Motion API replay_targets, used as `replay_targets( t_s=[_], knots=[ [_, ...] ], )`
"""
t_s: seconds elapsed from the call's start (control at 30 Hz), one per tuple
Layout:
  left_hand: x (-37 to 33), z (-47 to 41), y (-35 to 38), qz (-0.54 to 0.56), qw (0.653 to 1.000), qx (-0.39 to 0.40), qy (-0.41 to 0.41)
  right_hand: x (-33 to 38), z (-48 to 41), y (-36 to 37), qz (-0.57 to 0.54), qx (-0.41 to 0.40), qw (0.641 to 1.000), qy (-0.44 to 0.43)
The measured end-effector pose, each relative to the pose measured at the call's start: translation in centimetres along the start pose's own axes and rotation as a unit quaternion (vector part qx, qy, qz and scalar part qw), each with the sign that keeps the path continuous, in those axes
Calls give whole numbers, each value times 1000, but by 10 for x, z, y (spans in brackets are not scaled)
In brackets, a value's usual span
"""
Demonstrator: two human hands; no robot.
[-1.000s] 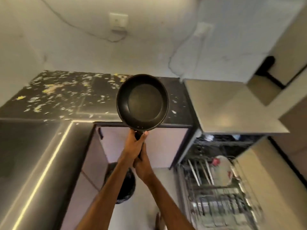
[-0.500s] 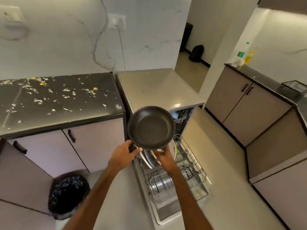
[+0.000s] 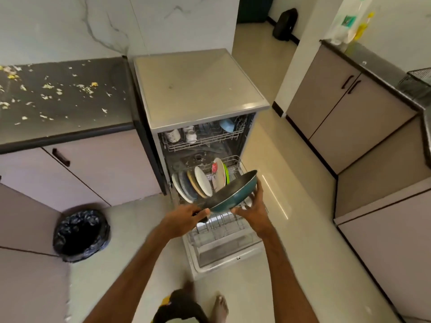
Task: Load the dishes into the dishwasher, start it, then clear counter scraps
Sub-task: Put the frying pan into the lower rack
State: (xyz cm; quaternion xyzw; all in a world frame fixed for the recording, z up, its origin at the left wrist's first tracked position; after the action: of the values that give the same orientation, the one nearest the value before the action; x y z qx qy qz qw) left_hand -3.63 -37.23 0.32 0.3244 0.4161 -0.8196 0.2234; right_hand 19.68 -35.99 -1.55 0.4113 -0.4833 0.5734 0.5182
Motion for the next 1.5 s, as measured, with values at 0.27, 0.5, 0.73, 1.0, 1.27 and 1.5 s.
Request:
replay_targets(
  t_s=[0.27, 0.5, 0.73, 1.0, 1.27, 1.5],
  knots=[
    [-18, -50, 23, 106, 985, 137, 9, -10, -5, -58, -30, -52, 997, 42],
    [-67, -92, 15, 98, 969, 219, 52, 11, -27, -111, -83, -128, 987, 52],
    [-65, -138, -22, -67, 993, 97, 30, 14, -93, -143, -100, -119, 986, 60],
    [-16, -130, 16, -140, 971, -178, -73, -53, -134, -153, -70, -55, 990, 108],
    [56, -157, 108, -27, 932, -342, -116, -157, -178, -160, -12, 33, 996, 86],
    [138, -214, 160, 6, 926, -370, -74, -251, -203, -156, 17, -6, 999, 44]
  ],
)
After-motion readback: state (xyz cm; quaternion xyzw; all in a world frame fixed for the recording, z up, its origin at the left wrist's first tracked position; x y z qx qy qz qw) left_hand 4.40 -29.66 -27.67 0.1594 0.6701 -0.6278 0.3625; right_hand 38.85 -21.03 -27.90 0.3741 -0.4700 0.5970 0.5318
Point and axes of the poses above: each hand's wrist, its own z-axis away from the middle knuckle, its own y-axis out of the palm, x = y × z, the point moved 6 cm from there along -z, towards the middle knuckle, and after that the axes turned 1 degree about y, right-handed, at the moved point
